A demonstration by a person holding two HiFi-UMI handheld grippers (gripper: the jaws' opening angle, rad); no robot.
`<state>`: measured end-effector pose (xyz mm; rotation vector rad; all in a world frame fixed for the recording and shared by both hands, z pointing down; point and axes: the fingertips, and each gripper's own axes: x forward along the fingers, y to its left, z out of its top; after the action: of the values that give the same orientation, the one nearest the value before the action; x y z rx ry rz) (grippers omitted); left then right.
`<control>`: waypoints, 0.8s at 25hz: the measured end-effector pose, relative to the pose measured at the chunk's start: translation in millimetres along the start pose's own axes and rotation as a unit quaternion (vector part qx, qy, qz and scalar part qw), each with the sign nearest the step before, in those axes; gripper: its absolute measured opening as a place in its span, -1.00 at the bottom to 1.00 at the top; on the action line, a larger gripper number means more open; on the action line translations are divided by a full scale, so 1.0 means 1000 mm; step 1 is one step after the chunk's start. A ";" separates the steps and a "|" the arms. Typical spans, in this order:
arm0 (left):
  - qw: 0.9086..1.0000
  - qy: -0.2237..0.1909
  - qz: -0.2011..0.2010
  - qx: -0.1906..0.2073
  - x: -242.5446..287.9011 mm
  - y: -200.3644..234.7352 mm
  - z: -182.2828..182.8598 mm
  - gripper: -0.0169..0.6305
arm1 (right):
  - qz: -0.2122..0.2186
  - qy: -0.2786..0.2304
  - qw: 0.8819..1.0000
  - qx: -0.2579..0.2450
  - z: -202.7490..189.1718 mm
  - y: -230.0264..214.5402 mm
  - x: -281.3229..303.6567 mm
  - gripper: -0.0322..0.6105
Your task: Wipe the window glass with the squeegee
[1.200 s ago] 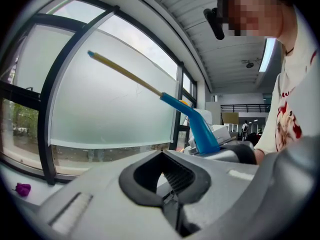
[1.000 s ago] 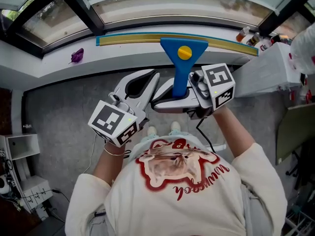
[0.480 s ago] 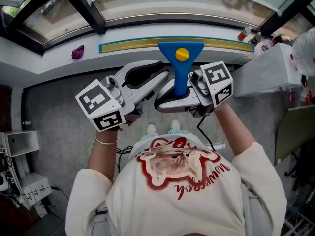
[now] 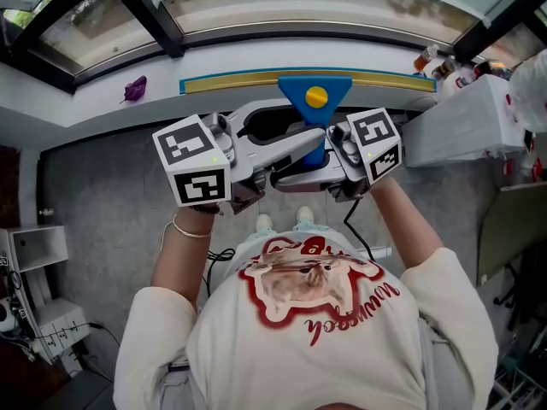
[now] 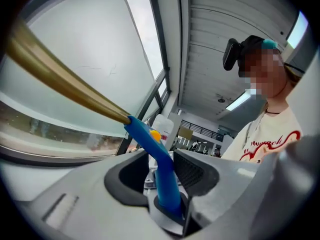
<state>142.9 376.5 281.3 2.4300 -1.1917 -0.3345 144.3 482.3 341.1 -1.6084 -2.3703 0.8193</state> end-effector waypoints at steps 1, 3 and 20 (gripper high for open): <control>1.000 -0.001 -0.002 -0.007 0.003 0.001 0.000 -0.49 | -0.002 -0.002 1.000 -0.001 0.000 -0.001 -0.001 -0.81; 1.000 0.007 -0.009 -0.018 0.009 0.002 -0.003 -0.49 | -0.006 -0.003 1.000 -0.003 0.000 -0.004 -0.002 -0.81; 0.998 0.028 -0.055 -0.023 0.008 -0.011 -0.004 -0.53 | 0.000 0.031 1.000 0.005 -0.006 0.011 0.010 -0.39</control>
<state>157.0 377.1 279.5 2.4548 -1.0177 -0.3215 151.9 496.4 338.7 -1.6046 -2.3203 0.7697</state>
